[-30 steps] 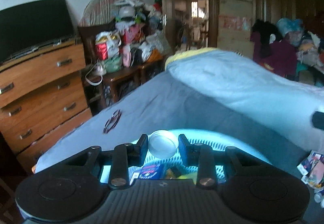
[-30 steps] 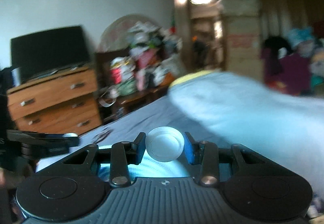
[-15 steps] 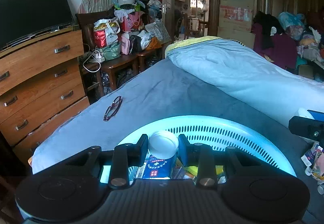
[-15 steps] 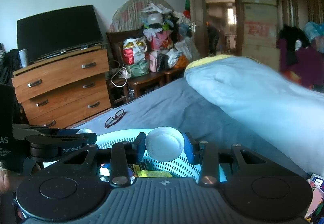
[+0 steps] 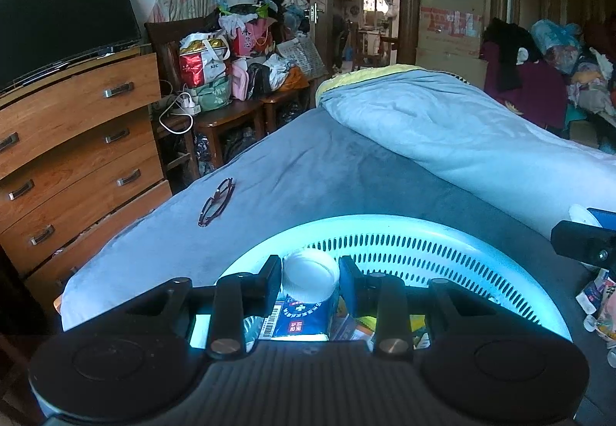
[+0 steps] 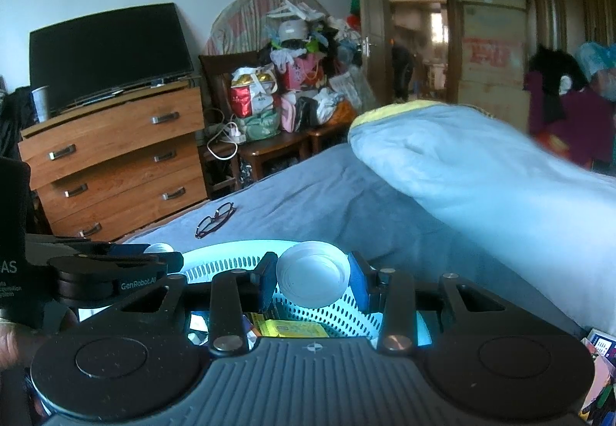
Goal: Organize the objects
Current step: 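Carry both white caps to the blue basket and open both grippers, then grasp the yellow cap with the right gripper while the left grasps a clothespin, then carry the yellow cap and clothespin to the basket and release both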
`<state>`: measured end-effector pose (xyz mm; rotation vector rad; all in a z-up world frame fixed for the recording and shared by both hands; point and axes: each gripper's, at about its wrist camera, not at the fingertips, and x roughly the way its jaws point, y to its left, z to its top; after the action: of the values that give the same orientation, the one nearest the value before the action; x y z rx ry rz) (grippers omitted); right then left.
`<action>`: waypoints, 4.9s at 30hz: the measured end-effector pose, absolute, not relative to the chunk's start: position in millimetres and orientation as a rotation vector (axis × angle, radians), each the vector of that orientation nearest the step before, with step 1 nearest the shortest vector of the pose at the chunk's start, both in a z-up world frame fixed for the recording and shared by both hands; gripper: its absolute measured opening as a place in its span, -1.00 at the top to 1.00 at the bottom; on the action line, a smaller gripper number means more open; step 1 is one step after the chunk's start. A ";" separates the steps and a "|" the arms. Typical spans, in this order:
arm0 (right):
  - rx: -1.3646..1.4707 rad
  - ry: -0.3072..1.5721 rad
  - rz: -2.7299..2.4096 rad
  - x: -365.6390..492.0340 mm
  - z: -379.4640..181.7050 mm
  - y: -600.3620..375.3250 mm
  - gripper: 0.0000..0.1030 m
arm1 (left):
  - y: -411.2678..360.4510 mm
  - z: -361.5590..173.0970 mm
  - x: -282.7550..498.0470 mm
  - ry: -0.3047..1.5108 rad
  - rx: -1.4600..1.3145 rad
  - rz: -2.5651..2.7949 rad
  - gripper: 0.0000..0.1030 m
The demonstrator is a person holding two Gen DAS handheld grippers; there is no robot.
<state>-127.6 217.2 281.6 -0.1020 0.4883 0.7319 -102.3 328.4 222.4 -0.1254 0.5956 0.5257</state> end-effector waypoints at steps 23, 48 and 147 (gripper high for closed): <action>-0.037 0.282 0.531 -185.4 242.6 87.1 -0.38 | 224.7 253.0 -133.9 0.395 -0.062 0.302 -0.66; 0.016 0.680 -0.100 -85.0 22.0 -216.3 0.23 | -31.3 116.1 -45.7 0.648 0.146 -0.209 -0.66; 0.007 0.574 0.768 -115.8 269.2 202.3 0.21 | 337.2 227.9 -141.9 0.564 -0.162 0.457 0.75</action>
<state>-115.8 202.3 269.2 0.0072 0.5738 0.7682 -141.9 337.2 227.9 -0.1622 0.5645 0.4567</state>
